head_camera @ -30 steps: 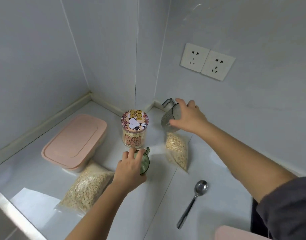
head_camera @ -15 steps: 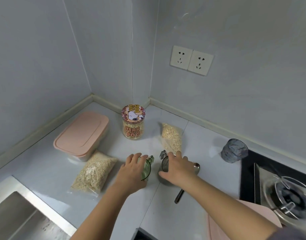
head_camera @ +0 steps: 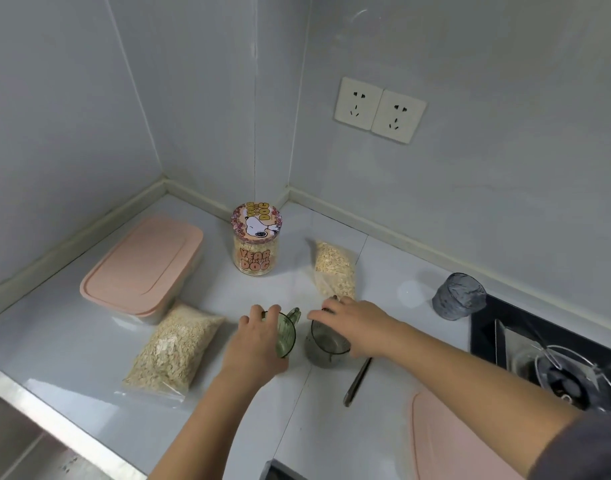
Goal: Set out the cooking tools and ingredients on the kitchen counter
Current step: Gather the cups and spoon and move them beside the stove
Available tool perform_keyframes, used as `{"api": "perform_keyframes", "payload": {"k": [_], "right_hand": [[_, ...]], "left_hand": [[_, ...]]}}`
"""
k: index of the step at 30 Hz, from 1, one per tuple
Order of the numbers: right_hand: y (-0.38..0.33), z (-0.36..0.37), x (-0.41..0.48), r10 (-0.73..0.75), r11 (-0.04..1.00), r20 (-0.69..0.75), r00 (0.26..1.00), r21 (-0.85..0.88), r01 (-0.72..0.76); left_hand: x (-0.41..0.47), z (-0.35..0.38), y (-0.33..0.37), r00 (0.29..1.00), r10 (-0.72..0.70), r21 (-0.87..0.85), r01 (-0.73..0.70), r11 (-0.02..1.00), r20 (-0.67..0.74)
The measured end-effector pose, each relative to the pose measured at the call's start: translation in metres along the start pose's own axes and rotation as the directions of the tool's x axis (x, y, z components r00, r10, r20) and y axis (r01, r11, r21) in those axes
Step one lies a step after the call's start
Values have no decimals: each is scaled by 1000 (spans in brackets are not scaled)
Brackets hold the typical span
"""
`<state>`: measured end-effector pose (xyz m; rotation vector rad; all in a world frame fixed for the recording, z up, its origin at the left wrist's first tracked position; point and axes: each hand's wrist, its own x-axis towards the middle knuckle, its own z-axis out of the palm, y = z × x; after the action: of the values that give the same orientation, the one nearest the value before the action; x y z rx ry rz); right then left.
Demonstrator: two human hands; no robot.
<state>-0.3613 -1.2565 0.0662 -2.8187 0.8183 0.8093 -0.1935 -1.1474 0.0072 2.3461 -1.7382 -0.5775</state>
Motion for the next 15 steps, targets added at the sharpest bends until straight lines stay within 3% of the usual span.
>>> {"api": "perform_keyframes", "payload": {"k": [4, 7, 15], "right_hand": [[-3, 15, -17, 172, 974, -132, 976, 173, -148], [-6, 29, -55, 312, 922, -253, 916, 313, -228], [1, 79, -219, 658, 738, -443, 609, 537, -407]], "left_hand": [[-12, -14, 2, 994, 16, -39, -20, 999, -110], [-29, -26, 14, 972, 74, -67, -91, 994, -222], [-85, -22, 122, 877, 333, -28, -364, 931, -348]]}}
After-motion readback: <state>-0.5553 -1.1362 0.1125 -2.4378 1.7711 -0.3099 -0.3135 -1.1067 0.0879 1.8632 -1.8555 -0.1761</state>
